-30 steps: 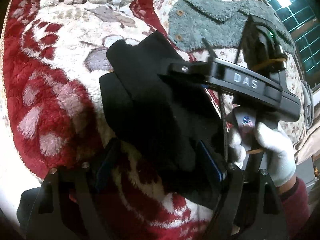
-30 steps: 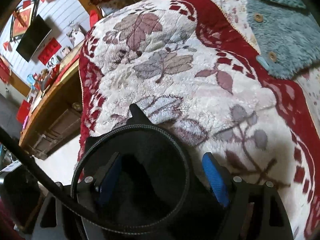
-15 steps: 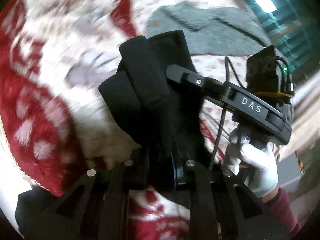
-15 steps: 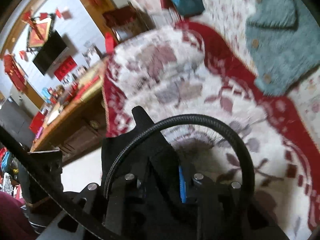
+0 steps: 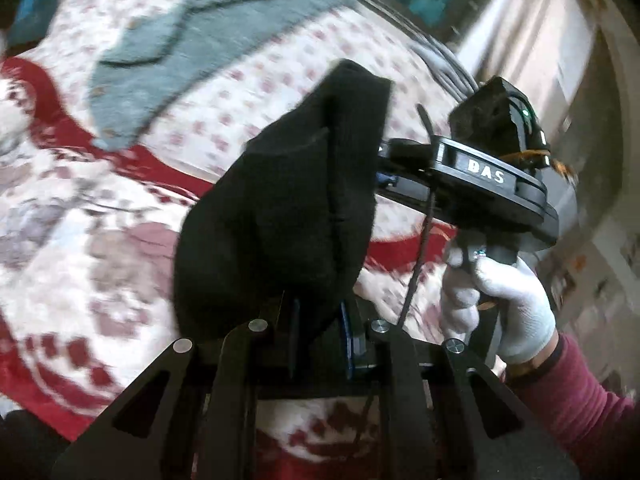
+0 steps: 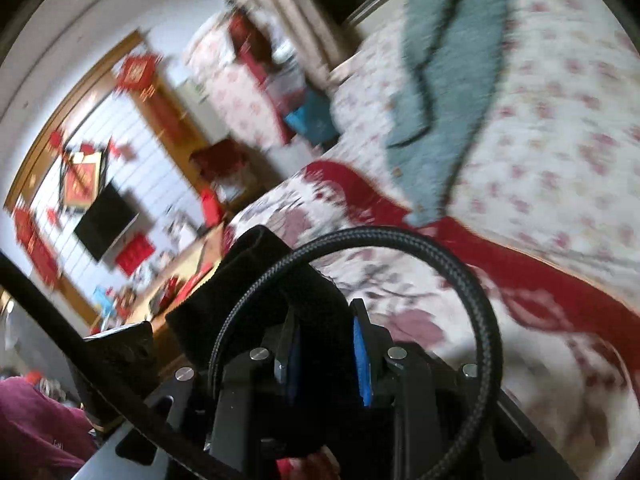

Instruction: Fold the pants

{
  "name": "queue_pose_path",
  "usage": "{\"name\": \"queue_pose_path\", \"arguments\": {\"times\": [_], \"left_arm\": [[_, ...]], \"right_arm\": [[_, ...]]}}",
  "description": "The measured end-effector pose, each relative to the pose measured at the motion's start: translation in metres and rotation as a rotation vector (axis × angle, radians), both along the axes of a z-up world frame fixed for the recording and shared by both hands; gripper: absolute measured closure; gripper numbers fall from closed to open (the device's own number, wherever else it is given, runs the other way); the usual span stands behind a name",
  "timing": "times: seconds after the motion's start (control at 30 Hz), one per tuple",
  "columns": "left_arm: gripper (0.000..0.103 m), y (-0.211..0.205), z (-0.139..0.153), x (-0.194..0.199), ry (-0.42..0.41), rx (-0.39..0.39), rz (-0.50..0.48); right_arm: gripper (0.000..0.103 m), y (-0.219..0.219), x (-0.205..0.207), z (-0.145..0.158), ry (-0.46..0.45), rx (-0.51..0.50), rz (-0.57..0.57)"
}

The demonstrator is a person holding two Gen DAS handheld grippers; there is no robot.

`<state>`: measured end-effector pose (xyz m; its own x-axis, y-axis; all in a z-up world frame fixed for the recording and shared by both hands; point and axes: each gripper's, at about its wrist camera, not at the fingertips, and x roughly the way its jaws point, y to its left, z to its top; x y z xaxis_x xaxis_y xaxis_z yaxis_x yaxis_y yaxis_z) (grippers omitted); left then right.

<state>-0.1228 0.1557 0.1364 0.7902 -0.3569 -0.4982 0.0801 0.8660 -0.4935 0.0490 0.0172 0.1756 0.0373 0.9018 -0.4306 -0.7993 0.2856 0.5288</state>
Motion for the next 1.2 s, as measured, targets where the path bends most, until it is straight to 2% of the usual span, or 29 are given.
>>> {"name": "queue_pose_path", "arguments": {"times": [0.1,0.17,0.27,0.3,0.33,0.4,0.43,0.47,0.53,0.6,0.73,0.8,0.93,1.0,1.07,1.1,1.13,1.2], "left_arm": [[0.087,-0.040,-0.015,0.014,0.044,0.018,-0.086],[0.087,-0.069,-0.035,0.028,0.102,0.046,-0.134],[0.086,-0.089,-0.062,0.047,0.186,0.045,-0.175],[0.085,-0.091,-0.068,0.050,0.226,0.029,-0.185],[0.083,-0.089,-0.070,0.050,0.252,-0.002,-0.188],[0.069,-0.079,-0.061,0.042,0.233,-0.082,-0.212],[0.052,-0.077,-0.054,0.036,0.208,-0.108,-0.234],[0.040,-0.074,-0.046,0.027,0.175,-0.130,-0.258],[0.035,-0.068,-0.030,0.012,0.119,-0.137,-0.275],[0.035,-0.064,-0.019,0.003,0.089,-0.102,-0.279],[0.035,-0.046,-0.014,0.006,0.078,0.072,-0.169],[0.035,-0.038,-0.018,0.018,0.098,0.136,-0.105],[0.035,-0.018,-0.026,0.048,0.120,0.151,-0.055],[0.035,-0.011,-0.033,0.063,0.145,0.172,-0.057],[0.035,-0.004,-0.040,0.078,0.168,0.225,-0.051],[0.035,-0.001,-0.044,0.082,0.176,0.244,-0.055],[0.035,0.000,-0.048,0.091,0.188,0.264,-0.061],[0.035,-0.001,-0.062,0.113,0.243,0.319,-0.061]], "right_arm": [[0.081,-0.066,0.005,-0.028,0.082,0.027,-0.128],[0.081,-0.102,0.009,-0.055,0.120,-0.011,-0.229],[0.069,-0.136,0.017,-0.102,0.193,-0.169,-0.391],[0.059,-0.146,0.021,-0.115,0.223,-0.238,-0.448],[0.054,-0.157,0.022,-0.122,0.238,-0.272,-0.489],[0.052,-0.184,0.020,-0.126,0.262,-0.235,-0.549],[0.049,-0.195,0.018,-0.124,0.274,-0.202,-0.565],[0.049,-0.208,0.015,-0.121,0.288,-0.167,-0.584],[0.049,-0.225,0.010,-0.115,0.293,-0.137,-0.608],[0.047,-0.235,0.005,-0.105,0.295,-0.106,-0.615],[0.029,-0.231,-0.011,-0.089,0.302,-0.060,-0.569],[0.029,-0.214,-0.015,-0.087,0.303,-0.088,-0.526],[0.029,-0.185,-0.016,-0.089,0.256,-0.163,-0.486],[0.029,-0.174,-0.007,-0.097,0.272,-0.204,-0.495],[0.029,-0.169,0.001,-0.106,0.302,-0.200,-0.498],[0.032,-0.166,0.007,-0.112,0.323,-0.184,-0.489],[0.044,-0.163,0.011,-0.117,0.335,-0.165,-0.474],[0.061,-0.152,0.018,-0.125,0.329,-0.157,-0.440]]}}
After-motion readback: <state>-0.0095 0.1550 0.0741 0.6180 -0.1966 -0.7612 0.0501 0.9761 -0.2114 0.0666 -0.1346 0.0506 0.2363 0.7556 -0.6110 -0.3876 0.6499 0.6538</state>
